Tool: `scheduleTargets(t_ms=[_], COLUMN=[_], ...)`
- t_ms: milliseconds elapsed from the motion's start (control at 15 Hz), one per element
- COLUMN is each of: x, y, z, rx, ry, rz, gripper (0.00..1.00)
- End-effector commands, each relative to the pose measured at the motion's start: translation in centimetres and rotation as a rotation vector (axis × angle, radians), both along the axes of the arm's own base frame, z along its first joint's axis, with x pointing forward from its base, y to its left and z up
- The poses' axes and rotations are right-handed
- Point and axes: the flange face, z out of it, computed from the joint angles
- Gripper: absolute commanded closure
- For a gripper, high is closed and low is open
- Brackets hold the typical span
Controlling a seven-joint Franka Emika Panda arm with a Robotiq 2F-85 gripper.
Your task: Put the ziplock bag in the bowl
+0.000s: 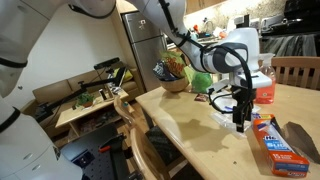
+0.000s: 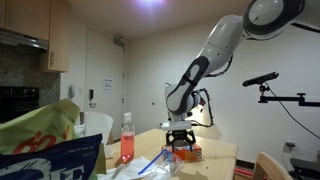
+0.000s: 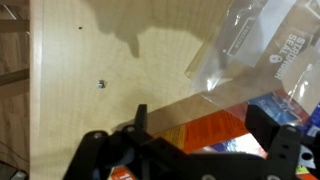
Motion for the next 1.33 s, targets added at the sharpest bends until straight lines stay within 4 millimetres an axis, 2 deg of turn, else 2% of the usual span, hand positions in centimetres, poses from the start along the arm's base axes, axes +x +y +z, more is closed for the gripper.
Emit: scheduleTargets(t_ms=[0, 200, 467, 1267], x=[0.9, 2.1, 3.5, 3.8], y=[1.9, 3.8, 5.4, 5.5], z=[1.0, 1.6, 0.9, 0.0], rx=[-0.039, -0.097, -0.143, -0.137], ry=[-0.018, -0.036, -0.059, -0.073], rz=[0.035, 0.111, 0.155, 0.163], gripper=[0.00, 0.00, 0.00, 0.00])
